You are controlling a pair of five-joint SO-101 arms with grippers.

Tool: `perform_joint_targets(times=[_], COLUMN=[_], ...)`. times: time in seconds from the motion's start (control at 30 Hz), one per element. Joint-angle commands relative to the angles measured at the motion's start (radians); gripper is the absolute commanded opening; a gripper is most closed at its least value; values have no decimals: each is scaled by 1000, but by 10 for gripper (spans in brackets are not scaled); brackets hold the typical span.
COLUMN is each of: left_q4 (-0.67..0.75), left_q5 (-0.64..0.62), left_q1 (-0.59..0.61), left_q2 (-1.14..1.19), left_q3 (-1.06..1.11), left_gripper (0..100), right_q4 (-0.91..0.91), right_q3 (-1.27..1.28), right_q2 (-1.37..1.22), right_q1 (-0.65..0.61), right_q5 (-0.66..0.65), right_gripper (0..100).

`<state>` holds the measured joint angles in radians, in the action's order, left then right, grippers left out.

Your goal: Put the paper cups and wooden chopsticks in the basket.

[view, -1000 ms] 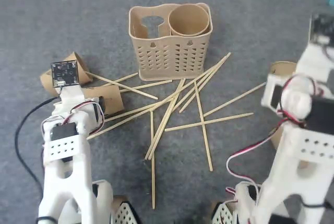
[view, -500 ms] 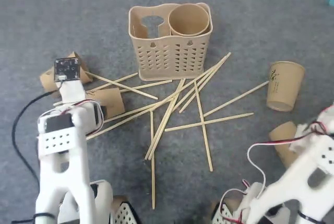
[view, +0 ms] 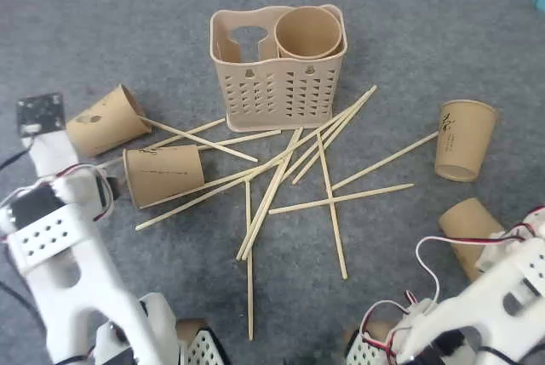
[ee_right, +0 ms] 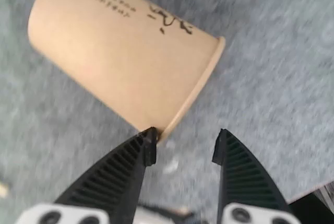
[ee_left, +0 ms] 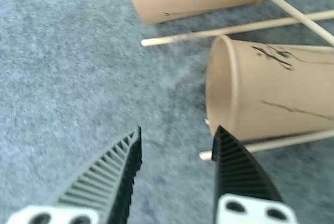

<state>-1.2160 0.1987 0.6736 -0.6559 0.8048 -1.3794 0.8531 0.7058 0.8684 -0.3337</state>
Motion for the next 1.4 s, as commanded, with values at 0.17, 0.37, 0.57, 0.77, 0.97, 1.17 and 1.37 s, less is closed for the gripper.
perform_joint_targets(times=[0.17,0.37,0.57,0.77,0.97,1.17,1.37], left_q4=[138,127,-78,-109,-49,75,130], left_q5=[9,8,9,9,3,0,0], left_q1=[69,72,66,71,63,66,68], left_q2=[-49,-419,-873,-964,-784,-614,-592], left_q3=[110,274,403,430,430,429,432], left_gripper=[218,219,221,221,221,220,220], right_q4=[269,386,444,447,351,51,-274], right_q3=[97,161,175,155,9,-322,-674], right_q2=[22,22,27,33,35,21,12], right_q1=[-19,-147,-271,-285,-252,-248,-303], right_q5=[157,264,364,379,358,229,143], right_gripper=[198,197,43,7,7,7,6])
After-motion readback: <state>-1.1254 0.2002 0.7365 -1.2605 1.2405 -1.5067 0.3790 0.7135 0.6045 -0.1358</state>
